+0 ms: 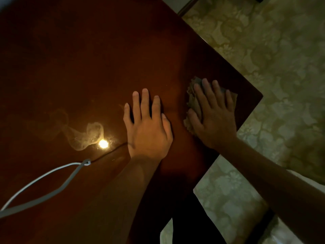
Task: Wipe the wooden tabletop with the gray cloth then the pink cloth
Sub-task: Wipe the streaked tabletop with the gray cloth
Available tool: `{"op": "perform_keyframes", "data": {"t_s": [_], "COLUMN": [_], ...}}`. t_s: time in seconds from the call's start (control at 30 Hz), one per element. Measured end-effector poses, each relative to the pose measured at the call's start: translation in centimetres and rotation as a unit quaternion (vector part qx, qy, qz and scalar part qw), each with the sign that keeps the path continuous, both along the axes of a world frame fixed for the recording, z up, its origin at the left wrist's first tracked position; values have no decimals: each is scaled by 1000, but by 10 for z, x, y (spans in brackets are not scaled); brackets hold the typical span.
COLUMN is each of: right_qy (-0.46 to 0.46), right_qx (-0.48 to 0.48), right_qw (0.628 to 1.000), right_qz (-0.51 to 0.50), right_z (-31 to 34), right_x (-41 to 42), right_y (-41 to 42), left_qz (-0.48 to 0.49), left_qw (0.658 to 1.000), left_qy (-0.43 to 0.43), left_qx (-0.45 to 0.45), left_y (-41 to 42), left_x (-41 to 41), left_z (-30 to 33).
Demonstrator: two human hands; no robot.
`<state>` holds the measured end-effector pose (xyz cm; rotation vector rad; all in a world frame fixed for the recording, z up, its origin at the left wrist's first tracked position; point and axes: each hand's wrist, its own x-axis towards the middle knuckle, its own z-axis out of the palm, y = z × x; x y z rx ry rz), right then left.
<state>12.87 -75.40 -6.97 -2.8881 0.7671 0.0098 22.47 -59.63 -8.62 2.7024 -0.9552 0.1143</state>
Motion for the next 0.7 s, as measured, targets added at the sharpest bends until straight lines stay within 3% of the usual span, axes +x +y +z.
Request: {"op": "perform_keyframes", "data": {"t_s": [0.13, 0.33, 0.47, 0.7], "right_qy": [24, 35, 13, 19], "right_qx": [-5, -8, -11, -7], "right_qw": [998, 999, 997, 999], "right_qz": [-55, 23, 69, -32], "right_z": [-1, -6, -7, -4], "right_x": [0, -48, -44, 22], "right_y": [23, 99, 62, -23], "left_qz": [-1, -3, -6, -4], "left_qw": [1000, 1000, 1000, 1000], "left_qy": [11, 30, 25, 5], "left_qx": [0, 0, -6, 1], "left_y": [0, 0, 0, 0], "left_x": [1, 2, 1, -2], "left_z": [1, 3, 2, 2]}}
